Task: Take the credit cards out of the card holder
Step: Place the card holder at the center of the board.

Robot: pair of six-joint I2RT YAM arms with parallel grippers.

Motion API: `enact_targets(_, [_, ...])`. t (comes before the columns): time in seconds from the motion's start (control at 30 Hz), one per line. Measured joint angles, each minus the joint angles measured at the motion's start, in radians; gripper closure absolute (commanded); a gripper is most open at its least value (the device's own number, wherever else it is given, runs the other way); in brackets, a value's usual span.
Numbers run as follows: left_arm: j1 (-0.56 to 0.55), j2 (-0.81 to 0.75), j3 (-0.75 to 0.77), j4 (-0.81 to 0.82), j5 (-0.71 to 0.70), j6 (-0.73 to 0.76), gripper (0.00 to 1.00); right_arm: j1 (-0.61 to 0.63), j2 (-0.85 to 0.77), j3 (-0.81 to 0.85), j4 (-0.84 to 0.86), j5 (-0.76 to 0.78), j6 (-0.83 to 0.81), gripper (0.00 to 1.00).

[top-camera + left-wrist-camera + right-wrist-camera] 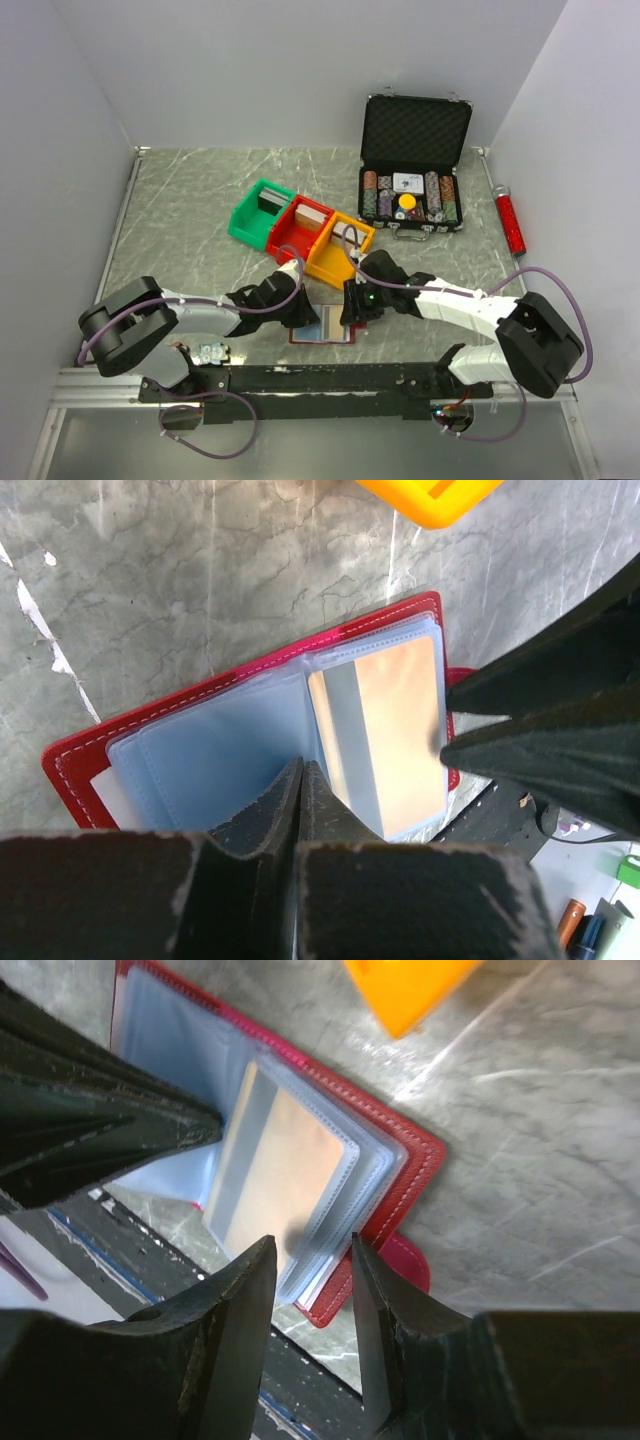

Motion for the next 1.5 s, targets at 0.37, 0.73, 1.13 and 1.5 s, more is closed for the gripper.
enact_targets(0.37, [0.0,-0.005,-0.018,0.025,-0.004,-0.008,0.99,-0.042,0.0,0.0,-0.007,0.011,-0.001,0.59])
enact_targets(0.73, [0.0,-0.008,-0.036,0.055,-0.007,-0.016,0.99,-0.047,0.009,0.0,-0.027,0.031,-0.004,0.6])
enact_targets(1.13, [0.0,-0.008,-0.045,0.073,-0.007,-0.019,0.99,-0.047,0.03,0.0,-0.029,0.021,-0.013,0.58])
enact_targets(1.5, [0.0,-0.013,-0.049,0.072,-0.008,-0.018,0.98,-0.015,0.048,0.04,-0.058,0.018,-0.013,0.53])
